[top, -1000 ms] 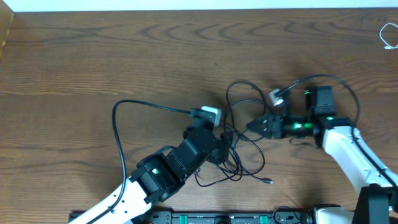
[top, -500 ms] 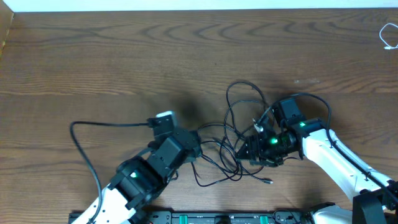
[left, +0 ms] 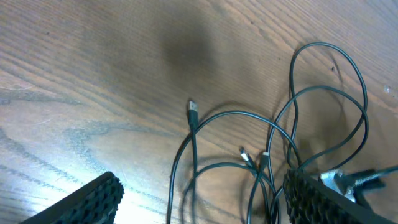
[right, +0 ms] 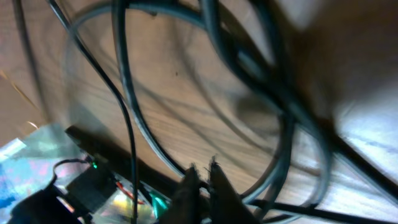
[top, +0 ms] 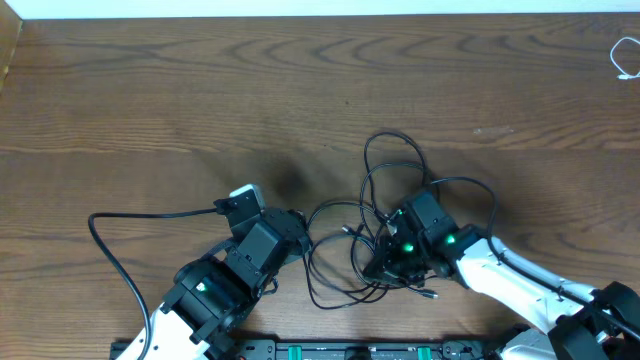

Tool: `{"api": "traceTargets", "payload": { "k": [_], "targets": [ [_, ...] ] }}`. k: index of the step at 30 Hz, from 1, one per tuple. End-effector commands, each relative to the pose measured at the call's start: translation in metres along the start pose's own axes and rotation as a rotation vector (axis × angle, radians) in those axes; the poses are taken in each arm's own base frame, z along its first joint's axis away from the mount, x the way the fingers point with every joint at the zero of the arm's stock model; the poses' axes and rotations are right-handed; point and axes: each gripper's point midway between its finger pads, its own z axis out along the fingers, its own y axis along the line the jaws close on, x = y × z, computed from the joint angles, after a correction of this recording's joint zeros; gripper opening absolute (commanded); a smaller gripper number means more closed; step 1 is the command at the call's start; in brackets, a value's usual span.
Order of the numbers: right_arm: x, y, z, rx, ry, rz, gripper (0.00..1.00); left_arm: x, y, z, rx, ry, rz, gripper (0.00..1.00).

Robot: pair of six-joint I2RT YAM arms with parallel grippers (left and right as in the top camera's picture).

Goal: Untangle cables

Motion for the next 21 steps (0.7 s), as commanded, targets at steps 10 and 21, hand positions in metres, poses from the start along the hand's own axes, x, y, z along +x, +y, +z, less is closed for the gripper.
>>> {"api": "traceTargets", "payload": {
  "k": [10, 21],
  "targets": [
    [-0.094, 0.115, -0.079, -0.449, -0.488, -0.412, 0.01, -0.002, 0.005, -0.002, -0.021, -0.009, -0.004, 0.84],
    [-0.019, -0.003, -0.036, -0.071, -0.069, 0.035, 0.41, -0.003, 0.015, -0.002, -0.063, -0.024, 0.005, 0.92]
  ]
}}
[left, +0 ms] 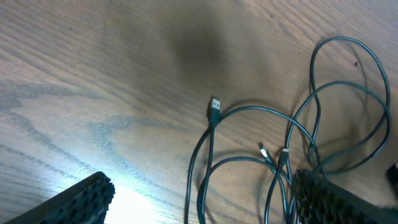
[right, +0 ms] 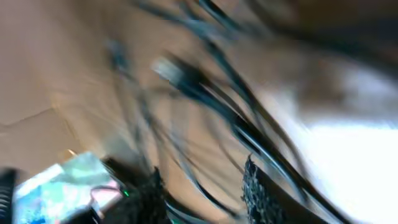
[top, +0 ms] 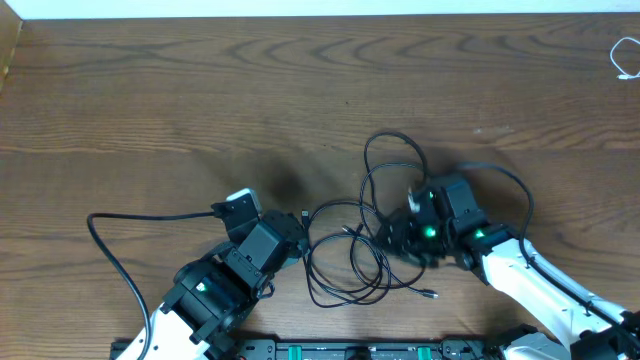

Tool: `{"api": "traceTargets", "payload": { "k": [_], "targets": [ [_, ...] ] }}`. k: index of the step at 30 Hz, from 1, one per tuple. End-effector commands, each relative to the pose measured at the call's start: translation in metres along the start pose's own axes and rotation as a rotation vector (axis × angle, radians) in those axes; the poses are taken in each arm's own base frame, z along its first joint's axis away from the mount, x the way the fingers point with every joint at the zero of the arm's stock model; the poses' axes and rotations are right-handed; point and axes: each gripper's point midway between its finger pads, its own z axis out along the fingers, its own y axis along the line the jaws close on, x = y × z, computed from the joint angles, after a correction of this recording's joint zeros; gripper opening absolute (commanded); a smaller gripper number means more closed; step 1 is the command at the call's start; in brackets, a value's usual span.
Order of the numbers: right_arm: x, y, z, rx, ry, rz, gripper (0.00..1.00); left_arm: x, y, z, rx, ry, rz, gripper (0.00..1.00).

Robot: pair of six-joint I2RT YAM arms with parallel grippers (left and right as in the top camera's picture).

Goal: Untangle cables

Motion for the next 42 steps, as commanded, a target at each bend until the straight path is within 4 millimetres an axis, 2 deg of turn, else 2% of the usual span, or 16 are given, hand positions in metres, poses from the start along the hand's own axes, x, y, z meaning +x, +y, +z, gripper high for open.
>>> {"api": "traceTargets", "payload": {
  "k": [1, 4, 9, 12, 20, 21, 24, 26, 29, 33, 34, 35, 37, 38, 41, 42],
  "targets": [
    [0.025, -0.006, 0.000, 0.027, 0.098, 0.023, 0.42, -0.007, 0.002, -0.002, -0.009, -0.036, -0.012, 0.92],
    [0.033, -0.010, 0.004, 0.068, 0.109, 0.033, 0.56, -0.007, 0.002, -0.002, -0.009, -0.035, -0.012, 0.92],
    [0.042, -0.014, 0.011, 0.122, 0.102, 0.131, 0.53, -0.007, 0.002, -0.002, -0.009, -0.035, -0.012, 0.92],
    [0.049, -0.027, 0.019, 0.192, 0.075, 0.177, 0.52, -0.007, 0.002, -0.002, -0.009, -0.034, -0.011, 0.92],
    [0.039, -0.028, 0.039, 0.203, -0.030, 0.167, 0.46, -0.006, 0.002, -0.002, -0.008, -0.030, -0.011, 0.92],
    [0.039, -0.030, 0.042, 0.209, -0.029, 0.174, 0.39, -0.006, 0.002, -0.002, -0.007, -0.028, -0.011, 0.92],
    [0.027, -0.034, 0.051, 0.220, -0.075, 0.118, 0.01, -0.006, 0.002, -0.002, -0.007, -0.027, -0.011, 0.92],
    [0.008, -0.031, 0.053, 0.215, -0.157, 0.040, 0.01, -0.006, 0.002, -0.002, -0.007, -0.027, -0.011, 0.92],
    [-0.011, -0.004, 0.048, 0.112, -0.212, -0.040, 0.01, -0.005, 0.002, -0.002, -0.010, -0.026, -0.010, 0.92],
    [-0.044, 0.061, 0.012, -0.119, -0.334, -0.246, 0.01, -0.005, 0.002, -0.002, -0.010, -0.026, -0.009, 0.90],
    [-0.053, 0.077, -0.007, -0.172, -0.387, -0.293, 0.01, -0.005, 0.002, -0.002, -0.010, -0.026, -0.010, 0.73],
    [-0.060, 0.087, -0.023, -0.203, -0.434, -0.322, 0.01, -0.005, 0.002, -0.002, -0.010, -0.026, -0.010, 0.68],
    [-0.071, 0.110, -0.064, -0.271, -0.546, -0.414, 0.01, -0.005, 0.002, -0.002, -0.010, -0.026, -0.010, 0.68],
    [-0.068, 0.128, -0.091, -0.337, -0.591, -0.493, 0.01, -0.006, 0.002, -0.002, -0.010, -0.027, -0.010, 0.68],
    [-0.043, 0.157, -0.134, -0.466, -0.634, -0.676, 0.01, -0.006, 0.002, -0.002, -0.010, -0.027, -0.010, 0.92],
    [-0.036, 0.160, -0.145, -0.474, -0.660, -0.715, 0.01, -0.006, 0.002, -0.002, -0.010, -0.027, -0.010, 0.95]
  ]
}}
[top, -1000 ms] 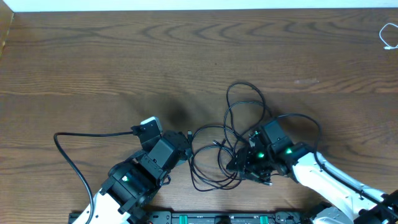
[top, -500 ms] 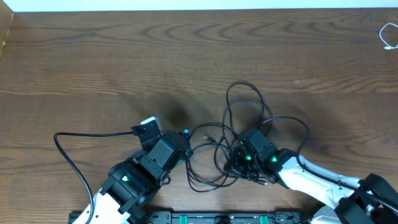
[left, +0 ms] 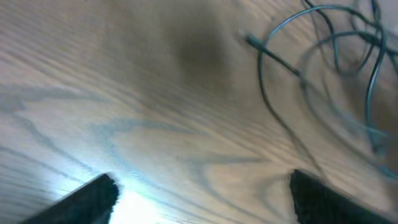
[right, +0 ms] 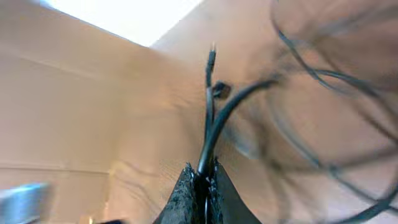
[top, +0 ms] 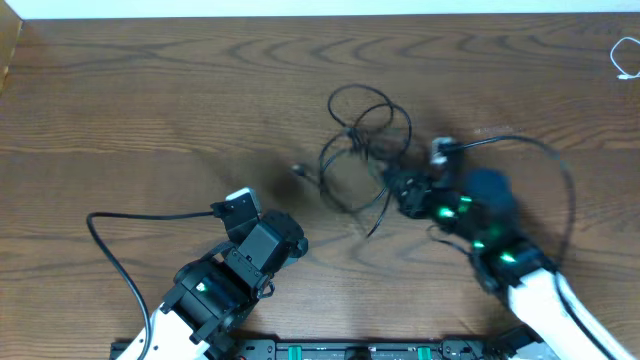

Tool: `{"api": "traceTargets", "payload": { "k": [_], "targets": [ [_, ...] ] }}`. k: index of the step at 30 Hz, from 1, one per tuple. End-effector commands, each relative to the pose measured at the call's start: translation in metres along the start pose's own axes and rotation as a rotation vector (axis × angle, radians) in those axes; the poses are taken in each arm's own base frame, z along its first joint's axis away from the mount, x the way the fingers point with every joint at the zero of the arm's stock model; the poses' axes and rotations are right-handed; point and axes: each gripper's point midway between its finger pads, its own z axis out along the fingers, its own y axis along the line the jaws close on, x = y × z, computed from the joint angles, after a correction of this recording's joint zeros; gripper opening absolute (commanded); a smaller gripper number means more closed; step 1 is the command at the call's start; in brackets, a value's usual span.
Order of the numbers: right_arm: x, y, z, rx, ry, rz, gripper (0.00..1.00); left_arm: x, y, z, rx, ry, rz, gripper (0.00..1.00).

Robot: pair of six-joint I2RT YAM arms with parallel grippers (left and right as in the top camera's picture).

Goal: Untangle cables

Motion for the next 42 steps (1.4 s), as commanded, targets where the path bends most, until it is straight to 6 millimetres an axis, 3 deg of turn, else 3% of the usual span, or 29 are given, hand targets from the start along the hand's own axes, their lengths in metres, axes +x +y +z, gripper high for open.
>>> {"api": "traceTargets", "payload": {
  "k": [1, 4, 6, 9, 13, 17, 22, 25, 27, 32, 39, 42],
  "targets": [
    [-0.014, 0.047, -0.033, -0.129, -0.053, -0.249, 0.01, -0.004, 0.001, -0.002, -0.004, -0.017, -0.009, 0.97],
    [-0.029, -0.003, -0.047, 0.162, -0.167, -0.183, 0.01, -0.004, 0.001, -0.002, -0.004, -0.017, -0.009, 0.97],
    [-0.030, -0.003, -0.053, 0.176, -0.176, -0.186, 0.01, -0.004, 0.001, -0.002, -0.004, -0.016, -0.009, 0.98],
    [-0.033, 0.051, -0.060, -0.052, -0.183, -0.303, 0.01, -0.004, 0.001, -0.002, -0.004, -0.016, -0.009, 0.98],
    [-0.056, 0.124, -0.088, -0.320, -0.309, -0.424, 0.01, -0.004, 0.001, -0.001, -0.004, -0.016, -0.009, 0.98],
    [-0.083, 0.169, -0.118, -0.440, -0.430, -0.454, 0.01, -0.003, 0.001, 0.000, -0.009, -0.013, -0.007, 0.98],
    [-0.113, 0.198, -0.142, -0.419, -0.542, -0.581, 0.01, -0.003, 0.001, 0.000, -0.007, -0.014, -0.008, 0.98],
    [-0.119, 0.192, -0.133, -0.346, -0.493, -0.567, 0.01, 0.002, -0.013, 0.000, 0.054, 0.024, -0.018, 0.98],
    [-0.125, 0.175, -0.120, -0.255, -0.456, -0.519, 0.01, 0.006, -0.031, -0.002, 0.137, 0.060, -0.010, 0.98],
    [-0.136, 0.145, -0.105, -0.131, -0.406, -0.369, 0.01, 0.004, -0.066, -0.010, 0.306, 0.053, 0.185, 0.98],
    [-0.144, 0.136, -0.108, -0.099, -0.426, -0.339, 0.01, 0.026, -0.124, -0.035, 0.621, 0.197, 0.205, 0.98],
    [-0.145, 0.136, -0.108, -0.103, -0.426, -0.325, 0.01, 0.038, -0.126, -0.027, 0.609, 0.286, 0.125, 0.98]
  ]
}}
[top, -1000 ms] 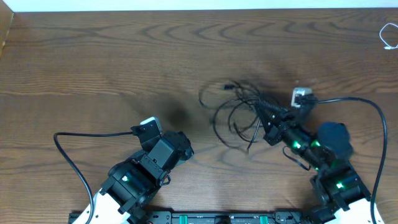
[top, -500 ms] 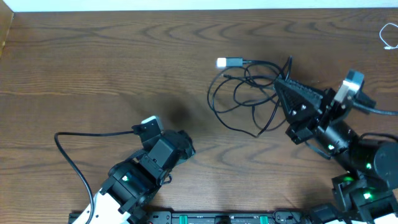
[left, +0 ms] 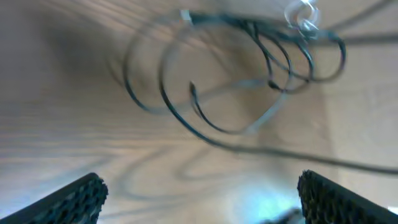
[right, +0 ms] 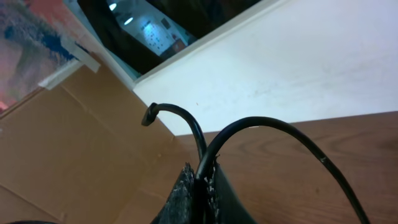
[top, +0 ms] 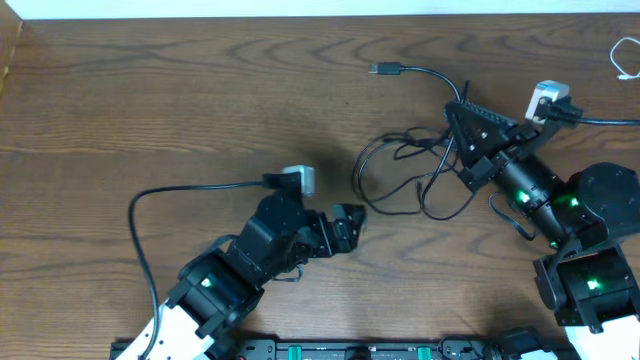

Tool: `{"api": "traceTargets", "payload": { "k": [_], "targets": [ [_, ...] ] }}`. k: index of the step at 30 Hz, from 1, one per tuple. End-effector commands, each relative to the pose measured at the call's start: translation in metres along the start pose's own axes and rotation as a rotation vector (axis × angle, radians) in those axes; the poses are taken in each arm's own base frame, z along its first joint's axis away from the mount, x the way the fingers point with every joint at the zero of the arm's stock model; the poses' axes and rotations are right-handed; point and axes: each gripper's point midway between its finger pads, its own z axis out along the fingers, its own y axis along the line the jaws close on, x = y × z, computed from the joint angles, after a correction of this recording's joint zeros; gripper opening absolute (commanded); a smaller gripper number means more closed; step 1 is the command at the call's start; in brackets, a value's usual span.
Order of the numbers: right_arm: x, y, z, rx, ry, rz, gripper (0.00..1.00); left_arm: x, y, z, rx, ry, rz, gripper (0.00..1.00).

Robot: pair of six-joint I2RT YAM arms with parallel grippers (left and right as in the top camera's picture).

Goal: Untangle cables

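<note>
A tangle of thin black cables (top: pixel 405 170) lies right of the table's middle, with one strand running up to a USB plug (top: pixel 380 68) near the far edge. My right gripper (top: pixel 458 112) is at the tangle's right side. In the right wrist view it (right: pixel 202 177) is shut on a black cable (right: pixel 249 124) that arches up from its fingers. My left gripper (top: pixel 345 228) stands open just left of the tangle. In the left wrist view the cable loops (left: pixel 236 81) show blurred ahead, and nothing is between its fingers (left: pixel 74 196).
A white cable (top: pixel 625 55) lies at the far right corner. The left arm's own black lead (top: pixel 150 200) curves over the table at the left. A white strip (top: pixel 300 8) borders the table's far edge.
My right gripper, still shut on a cable, is now farther right and farther back, and the tangle has followed and spread out, its plug near the far edge. The left gripper has moved right towards the tangle.
At first the tangle lay near the front middle with my right gripper in it and my left gripper open beside it. Later the right gripper held a cable farther back, with the tangle bunched behind it. Now the tangle lies stretched out at the right.
</note>
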Motion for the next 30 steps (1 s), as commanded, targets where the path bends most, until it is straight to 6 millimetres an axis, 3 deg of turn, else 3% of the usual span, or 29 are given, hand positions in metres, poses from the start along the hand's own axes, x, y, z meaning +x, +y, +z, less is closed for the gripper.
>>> {"api": "traceTargets", "payload": {
  "k": [1, 4, 12, 17, 20, 22, 23, 27, 30],
  "targets": [
    [-0.021, 0.012, -0.007, -0.017, -0.057, 0.004, 0.01, 0.026, -0.001, 0.012, 0.030, 0.143, -0.101, 0.98],
    [-0.020, 0.012, -0.007, -0.016, -0.055, 0.006, 0.01, 0.033, 0.007, 0.025, -0.007, 0.180, -0.204, 0.98],
    [-0.013, 0.020, -0.007, -0.064, -0.014, 0.018, 0.01, 0.021, -0.014, 0.062, 0.087, 0.180, -0.305, 0.98],
    [-0.011, 0.020, -0.007, -0.064, -0.007, 0.020, 0.01, 0.030, 0.000, 0.092, 0.025, 0.217, -0.464, 0.92],
    [-0.012, 0.020, -0.007, -0.065, -0.009, 0.019, 0.01, 0.043, 0.009, 0.110, -0.014, 0.264, -0.518, 0.79],
    [-0.012, 0.020, -0.007, -0.065, -0.009, 0.018, 0.01, 0.051, 0.015, 0.121, -0.032, 0.288, -0.520, 0.38],
    [-0.012, 0.020, -0.007, -0.065, -0.009, 0.018, 0.01, 0.054, 0.022, 0.125, -0.057, 0.291, -0.521, 0.08],
    [-0.011, 0.017, -0.007, -0.051, -0.009, -0.017, 0.01, 0.054, 0.040, 0.135, -0.102, 0.258, -0.374, 0.08],
    [-0.008, 0.002, -0.007, 0.023, -0.005, -0.033, 0.01, 0.045, 0.047, 0.132, -0.119, 0.217, -0.240, 0.08]
  ]
}}
